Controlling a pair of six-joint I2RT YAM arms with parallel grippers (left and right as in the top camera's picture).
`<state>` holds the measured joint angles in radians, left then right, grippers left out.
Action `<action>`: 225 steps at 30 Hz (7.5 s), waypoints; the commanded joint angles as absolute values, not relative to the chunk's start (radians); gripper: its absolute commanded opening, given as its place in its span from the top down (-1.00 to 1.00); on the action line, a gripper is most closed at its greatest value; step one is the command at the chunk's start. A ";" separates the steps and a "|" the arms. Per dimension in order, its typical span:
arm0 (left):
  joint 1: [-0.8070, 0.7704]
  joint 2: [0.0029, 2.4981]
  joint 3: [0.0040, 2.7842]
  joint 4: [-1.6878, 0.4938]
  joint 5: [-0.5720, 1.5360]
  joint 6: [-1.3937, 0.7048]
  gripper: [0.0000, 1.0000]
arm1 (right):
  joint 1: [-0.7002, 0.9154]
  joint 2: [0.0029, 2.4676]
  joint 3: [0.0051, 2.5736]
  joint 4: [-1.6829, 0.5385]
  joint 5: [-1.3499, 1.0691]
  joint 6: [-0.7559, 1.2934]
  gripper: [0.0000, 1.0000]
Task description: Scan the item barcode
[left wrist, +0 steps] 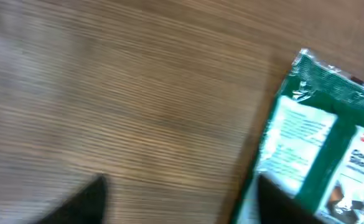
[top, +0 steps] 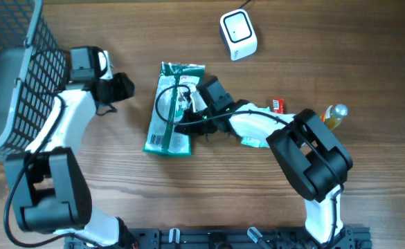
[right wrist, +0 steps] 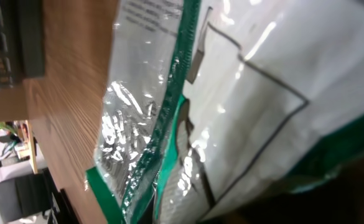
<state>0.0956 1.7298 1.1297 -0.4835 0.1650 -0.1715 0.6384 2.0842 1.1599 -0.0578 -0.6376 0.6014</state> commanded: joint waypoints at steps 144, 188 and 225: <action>0.120 1.721 1.139 -0.482 0.156 -0.165 -1.00 | 0.499 2.076 1.922 -1.225 -0.363 0.292 0.89; 0.120 1.721 1.139 -0.483 0.156 -0.165 -1.00 | 0.558 2.078 1.778 -1.138 -0.107 0.367 -0.05; 0.120 1.721 1.139 -0.483 0.156 -0.165 -1.00 | 0.493 2.078 1.778 -0.715 0.008 0.368 -0.99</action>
<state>0.1116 1.7298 1.1301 -0.4854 0.1650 -0.1696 0.4881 2.0613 1.7813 -0.7174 -0.0093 0.3660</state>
